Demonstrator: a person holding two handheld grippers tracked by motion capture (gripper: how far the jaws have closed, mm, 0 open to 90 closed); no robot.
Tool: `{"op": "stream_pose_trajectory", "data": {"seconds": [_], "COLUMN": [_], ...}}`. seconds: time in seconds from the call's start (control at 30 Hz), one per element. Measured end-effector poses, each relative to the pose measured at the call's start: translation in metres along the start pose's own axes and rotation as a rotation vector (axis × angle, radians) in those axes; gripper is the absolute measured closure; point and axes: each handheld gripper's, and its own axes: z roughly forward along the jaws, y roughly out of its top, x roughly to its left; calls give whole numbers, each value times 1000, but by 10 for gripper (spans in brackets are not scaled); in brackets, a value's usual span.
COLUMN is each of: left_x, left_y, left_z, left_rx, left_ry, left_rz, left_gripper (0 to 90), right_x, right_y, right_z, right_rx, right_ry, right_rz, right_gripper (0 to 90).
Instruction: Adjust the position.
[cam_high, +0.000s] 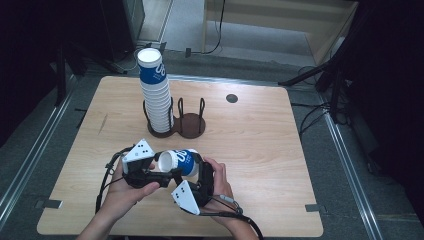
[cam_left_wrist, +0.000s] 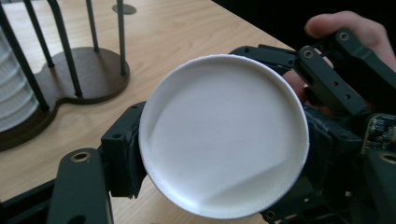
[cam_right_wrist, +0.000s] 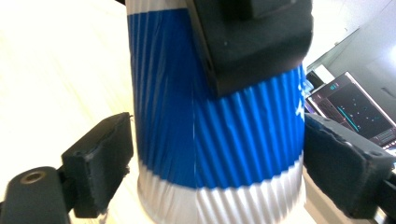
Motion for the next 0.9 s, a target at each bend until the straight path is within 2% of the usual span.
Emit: {"op": "stream_pose_trajectory", "data": {"seconds": [0.1, 0.23, 0.4, 0.47, 0.6, 0.83, 0.9], "left_x": [2, 5, 9, 11, 15, 21, 24], "left_y": [-1, -1, -2, -3, -4, -6, -6], "left_z": [-2, -4, -7, -7, -7, -10, -11], "left_rx": [-32, -64, -123, -129, -150, -182, -199], "left_ry": [14, 28, 44, 48, 70, 117, 117], "left_rz": [-6, -16, -30, -27, -41, -50, -67], "left_gripper": [278, 278, 278, 277, 277, 277, 277], "right_x": [-2, -4, -6, -6, -8, -11, -12], "right_y": [1, 3, 5, 7, 8, 8, 8], "right_z": [-2, -3, -5, -6, -6, -5, -5], "right_rx": [-10, -15, -25, -31, -28, -16, -17], "right_ry": [12, 21, 4, 3, -2, -40, -42], "right_rz": [18, 52, 43, 43, 75, 91, 102], "right_gripper": [55, 36, 32, 31, 31, 37, 37]}}
